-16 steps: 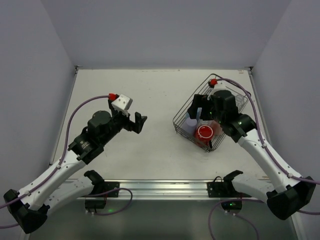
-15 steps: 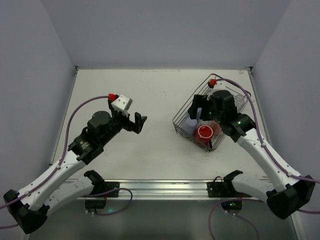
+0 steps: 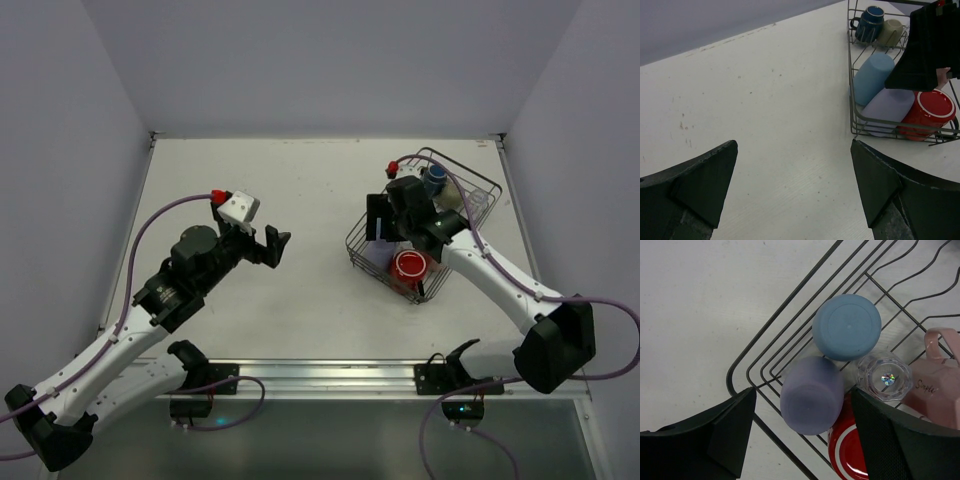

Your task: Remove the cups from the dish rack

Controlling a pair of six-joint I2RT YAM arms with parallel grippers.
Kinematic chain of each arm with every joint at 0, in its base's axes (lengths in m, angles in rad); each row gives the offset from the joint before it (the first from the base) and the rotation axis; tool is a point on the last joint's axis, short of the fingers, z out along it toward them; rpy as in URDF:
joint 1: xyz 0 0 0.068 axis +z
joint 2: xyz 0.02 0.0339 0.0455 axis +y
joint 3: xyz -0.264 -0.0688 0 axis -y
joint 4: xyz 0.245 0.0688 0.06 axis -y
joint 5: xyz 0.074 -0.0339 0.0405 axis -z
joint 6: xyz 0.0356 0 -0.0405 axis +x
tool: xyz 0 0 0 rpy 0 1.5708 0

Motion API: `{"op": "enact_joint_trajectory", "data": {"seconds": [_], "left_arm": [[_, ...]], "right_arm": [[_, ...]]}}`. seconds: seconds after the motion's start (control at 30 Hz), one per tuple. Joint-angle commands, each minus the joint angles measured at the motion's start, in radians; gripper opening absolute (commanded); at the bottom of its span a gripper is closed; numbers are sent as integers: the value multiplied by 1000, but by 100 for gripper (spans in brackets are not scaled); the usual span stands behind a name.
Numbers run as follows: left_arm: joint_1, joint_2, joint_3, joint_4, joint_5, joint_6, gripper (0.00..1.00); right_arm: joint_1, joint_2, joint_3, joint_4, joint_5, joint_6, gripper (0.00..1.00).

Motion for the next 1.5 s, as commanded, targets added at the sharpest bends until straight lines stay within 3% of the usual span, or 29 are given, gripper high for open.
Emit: {"op": "enact_joint_trajectory", "data": {"seconds": [0.0,0.17,0.37,0.53,0.8,0.83,0.87,1.07,1.23,1.33,1.47], "left_arm": [[0,-11,-6,23,-14,0,100],[12,-2,-2,20,-8,0,100],[20,3,-2,18,0,-8,100],[37,31,4,20,16,-9,100],[44,26,0,25,53,-14,100],[44,29,0,26,56,-15,100],[44,38,3,29,64,-23,100],[44,104,49,46,199,-74,100],[43,150,113,87,363,-167,100],[43,166,90,231,496,-297,97],[44,206,34,431,602,-501,90]], "right_arm": [[8,20,37,3,33,26,76],[25,41,31,-38,62,48,78],[42,46,-29,-37,76,76,88],[41,98,-38,-15,77,79,72],[42,162,-4,-10,109,77,70],[42,158,-3,-15,119,74,63],[42,147,-7,-12,137,74,47],[42,-67,-4,13,142,40,33],[41,-265,-38,114,13,14,28],[41,-379,-99,251,-71,39,26],[41,-463,-220,550,-336,151,26]]}}
